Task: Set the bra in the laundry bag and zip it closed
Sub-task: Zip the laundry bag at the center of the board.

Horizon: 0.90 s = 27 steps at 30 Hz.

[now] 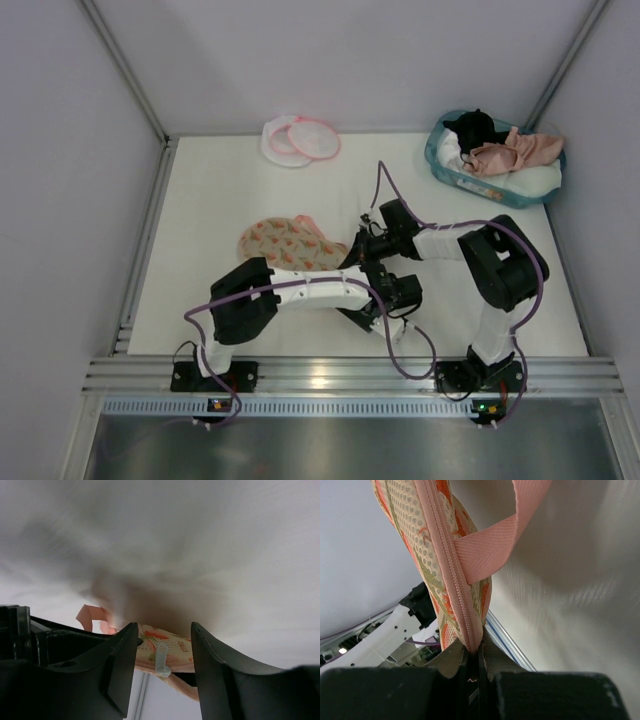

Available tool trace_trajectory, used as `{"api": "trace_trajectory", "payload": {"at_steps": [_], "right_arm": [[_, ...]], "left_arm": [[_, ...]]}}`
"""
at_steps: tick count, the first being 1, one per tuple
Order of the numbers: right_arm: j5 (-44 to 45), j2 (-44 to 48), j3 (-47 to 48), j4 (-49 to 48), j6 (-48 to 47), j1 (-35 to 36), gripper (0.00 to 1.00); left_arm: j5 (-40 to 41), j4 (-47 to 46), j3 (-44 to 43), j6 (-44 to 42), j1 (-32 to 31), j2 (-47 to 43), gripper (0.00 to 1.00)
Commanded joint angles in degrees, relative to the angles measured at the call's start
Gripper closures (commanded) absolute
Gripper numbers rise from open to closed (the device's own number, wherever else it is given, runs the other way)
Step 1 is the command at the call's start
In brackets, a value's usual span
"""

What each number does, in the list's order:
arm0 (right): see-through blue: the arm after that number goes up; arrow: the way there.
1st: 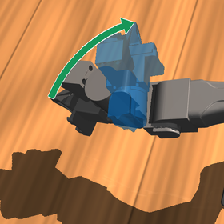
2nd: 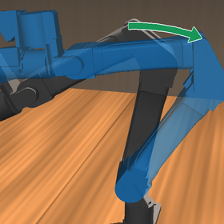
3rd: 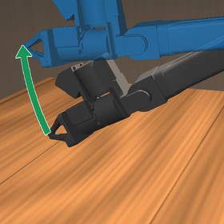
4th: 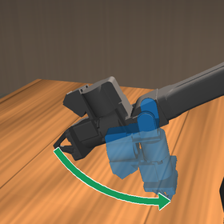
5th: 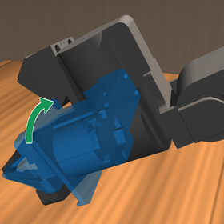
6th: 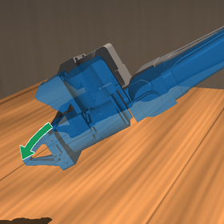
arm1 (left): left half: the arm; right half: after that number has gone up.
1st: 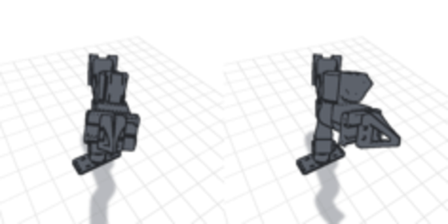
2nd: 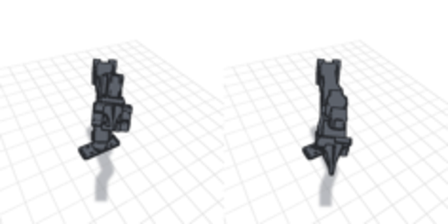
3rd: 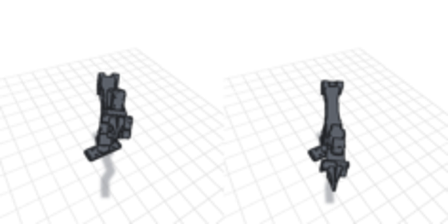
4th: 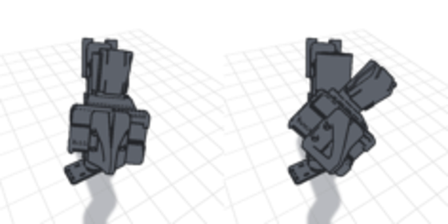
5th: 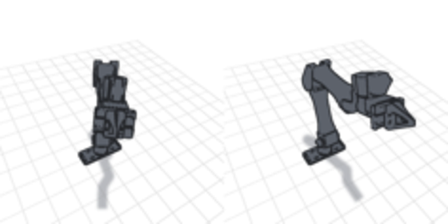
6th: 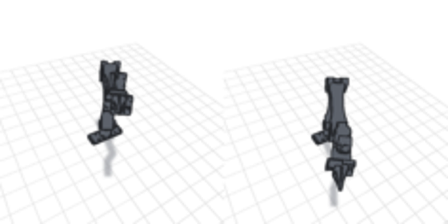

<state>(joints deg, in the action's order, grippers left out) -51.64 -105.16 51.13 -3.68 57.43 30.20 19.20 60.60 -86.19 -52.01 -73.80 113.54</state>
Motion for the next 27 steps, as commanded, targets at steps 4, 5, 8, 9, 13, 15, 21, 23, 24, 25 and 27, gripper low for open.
{"api": "trace_trajectory", "payload": {"at_steps": [4, 5, 8, 9, 13, 15, 21, 23, 24, 25, 27], "right_arm": [[-0.1, 3.1, 1.1, -0.9, -0.7, 0.0, 1.00], [-0.2, 3.2, 1.1, -0.9, -0.7, -0.1, 1.00], [-0.2, 3.1, 1.2, -0.8, -0.9, 0.0, 1.00], [-0.4, 3.2, 1.3, -0.7, -1.3, 0.0, 1.00], [-0.4, 2.9, 2.2, 0.1, -2.1, -0.2, 1.00], [-0.4, 2.8, 2.5, 0.2, -2.6, -0.3, 1.00], [-0.4, 2.2, 3.5, 0.9, -3.9, -1.7, 1.00], [-0.5, 2.0, 3.9, 0.9, -4.0, -2.3, 1.00], [-0.6, 1.9, 4.1, 1.0, -4.3, -2.9, 1.00], [-0.7, 1.8, 4.1, 1.0, -4.4, -3.3, 1.00], [-1.4, 1.3, 4.6, 1.0, -4.8, -4.1, 1.00]], "left_arm": [[5.4, 1.4, -2.5, 2.3, 1.4, 2.8, 0.50], [5.7, 1.3, -3.2, 2.6, 1.6, 3.1, 0.50], [5.6, 1.3, -3.5, 2.9, 2.2, 3.4, 0.56], [5.5, 1.3, -3.5, 3.1, 2.3, 3.4, 0.61], [4.2, 1.5, -2.4, 3.3, 2.3, 2.0, 0.88], [3.5, 1.6, -1.8, 3.8, 2.2, 1.2, 1.00], [-0.7, 1.7, 0.2, 5.0, 2.0, -2.3, 1.00], [-3.5, 1.6, 1.3, 5.5, 1.8, -3.9, 1.00], [-4.7, 1.6, 1.7, 5.9, 1.7, -4.4, 1.00], [-5.7, 1.7, 2.3, 6.6, 1.3, -4.9, 1.00], [-8.3, 1.5, 4.7, 7.1, 0.7, -6.7, 1.00]]}}
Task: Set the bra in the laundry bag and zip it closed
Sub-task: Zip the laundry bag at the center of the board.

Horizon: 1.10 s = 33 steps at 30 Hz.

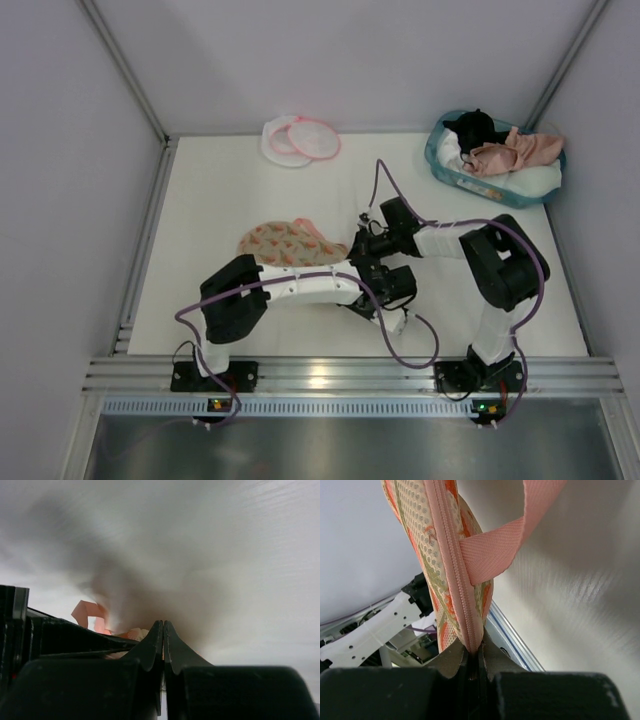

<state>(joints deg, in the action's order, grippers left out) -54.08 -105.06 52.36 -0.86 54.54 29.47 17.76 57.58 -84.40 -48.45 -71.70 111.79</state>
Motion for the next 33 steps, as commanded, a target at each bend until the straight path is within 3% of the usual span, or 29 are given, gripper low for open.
{"api": "trace_trajectory", "payload": {"at_steps": [1, 10, 15, 19, 21, 22, 25, 28, 33], "right_arm": [[0.8, 1.0, 3.6, -1.8, -2.0, -3.6, 1.00], [0.2, -1.3, 6.0, 3.0, -7.8, -5.6, 1.00], [0.4, -1.7, 7.2, 3.7, -8.9, -5.6, 1.00], [-0.9, -2.2, 8.8, 3.2, -8.8, -5.2, 0.99], [-1.9, -2.0, 9.8, 5.2, -9.9, -5.0, 0.81], [-1.8, -1.7, 10.7, 6.7, -10.7, -5.0, 0.57], [2.0, 1.2, 12.5, 14.5, -15.9, -5.7, 0.33], [4.9, 4.1, 12.2, 20.0, -18.8, -6.7, 0.23], [4.9, 6.1, 9.5, 23.4, -20.6, -7.5, 0.22]], "left_arm": [[-7.5, 4.4, 3.7, 4.2, -2.2, -5.3, 1.00], [-17.1, 3.6, 13.7, 6.9, -4.9, -11.4, 1.00], [-17.5, 1.2, 19.2, 7.0, -5.7, -14.8, 1.00], [-13.4, -2.3, 18.3, 8.5, -5.5, -14.1, 1.00], [-12.8, -3.8, 16.4, 10.0, -4.3, -12.4, 1.00], [-12.5, -3.9, 13.8, 10.7, -3.8, -11.6, 1.00], [-12.1, -3.9, 8.6, 13.6, -1.5, -7.1, 1.00], [-12.4, -3.9, 3.7, 16.9, 0.4, -4.4, 1.00], [-9.7, -7.0, 1.4, 19.9, 2.7, -3.7, 1.00]]}}
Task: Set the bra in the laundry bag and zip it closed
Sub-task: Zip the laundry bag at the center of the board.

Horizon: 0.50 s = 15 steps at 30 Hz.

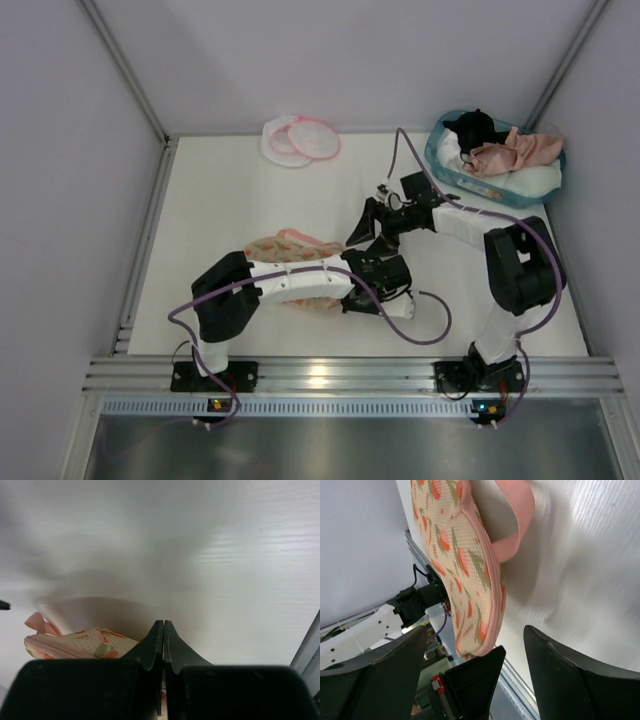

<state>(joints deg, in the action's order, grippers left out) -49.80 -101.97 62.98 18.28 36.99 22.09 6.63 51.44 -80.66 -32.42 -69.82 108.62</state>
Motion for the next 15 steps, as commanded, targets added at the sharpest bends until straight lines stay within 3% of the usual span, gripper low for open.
{"api": "trace_trajectory", "payload": {"at_steps": [1, 5, 9, 12, 15], "right_arm": [[-0.1, 2.4, -1.8, 4.1, -2.8, -0.1, 0.23], [-6.7, 1.3, -6.7, -4.7, 5.3, 0.6, 0.25], [-9.5, -0.2, -6.3, -7.8, 6.9, 4.2, 0.26], [-9.9, -1.0, -5.9, -9.6, 9.1, 6.3, 0.33], [-9.8, -1.8, -5.5, -10.6, 10.1, 6.8, 0.48]], "left_arm": [[2.1, -1.6, -2.3, 4.1, 0.9, -0.6, 1.00], [3.1, -4.1, -2.7, 4.1, 1.7, -1.1, 1.00], [4.6, -7.7, -2.2, 3.3, 1.8, -2.4, 1.00], [5.2, -9.2, -1.8, 3.2, 1.8, -3.4, 1.00], [5.1, -10.9, -0.5, 3.2, 1.8, -4.6, 1.00]]}}
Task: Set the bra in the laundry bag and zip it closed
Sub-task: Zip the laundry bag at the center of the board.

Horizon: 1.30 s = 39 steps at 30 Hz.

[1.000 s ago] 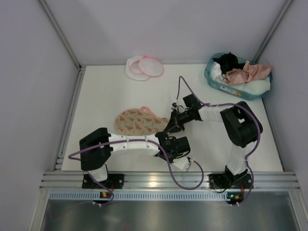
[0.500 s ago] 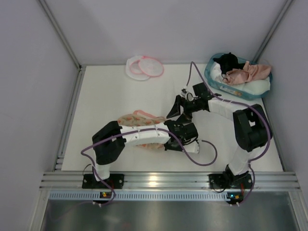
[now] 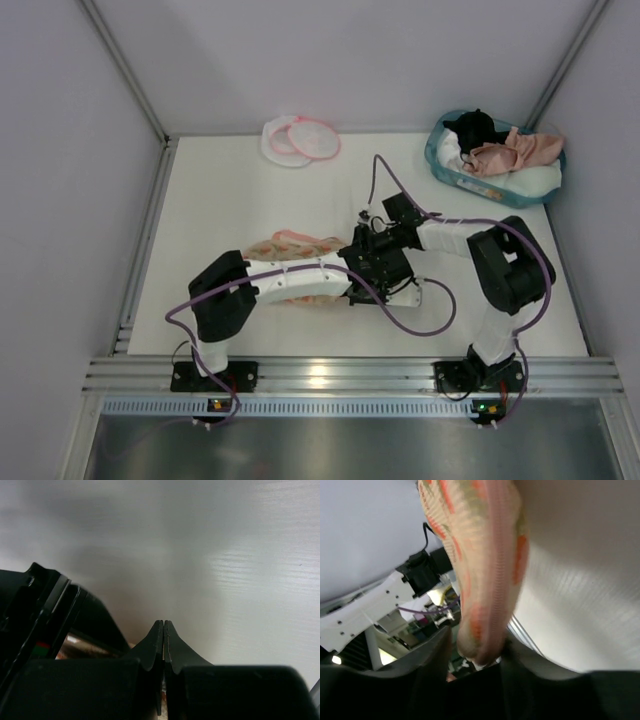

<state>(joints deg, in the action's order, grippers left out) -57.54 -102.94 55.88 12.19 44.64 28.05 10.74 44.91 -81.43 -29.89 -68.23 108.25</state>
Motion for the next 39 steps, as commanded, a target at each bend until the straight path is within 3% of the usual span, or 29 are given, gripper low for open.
{"api": "trace_trajectory", "payload": {"at_steps": [1, 3, 4, 19, 39], "right_arm": [[-2.1, -1.0, 1.7, -4.8, 2.8, 0.9, 0.63], [-1.7, -0.8, 1.8, -5.0, 3.1, 0.9, 0.84], [-1.4, -0.7, 1.9, -4.6, 3.0, 0.9, 1.00], [-1.0, -4.1, 6.8, 3.5, -5.4, -0.9, 1.00], [-0.6, -2.9, 7.5, 8.8, -11.8, -2.0, 1.00]], "left_arm": [[0.9, -5.3, 0.7, 0.6, 0.2, -5.1, 1.00], [0.8, -5.6, 1.2, 0.8, 0.1, -5.7, 1.00], [0.6, -5.8, 2.0, 0.8, 0.1, -6.4, 1.00], [-12.5, -5.5, 20.7, -3.6, -5.9, -18.7, 1.00], [-16.8, -4.4, 41.0, -3.6, -7.6, -30.6, 1.00]]}}
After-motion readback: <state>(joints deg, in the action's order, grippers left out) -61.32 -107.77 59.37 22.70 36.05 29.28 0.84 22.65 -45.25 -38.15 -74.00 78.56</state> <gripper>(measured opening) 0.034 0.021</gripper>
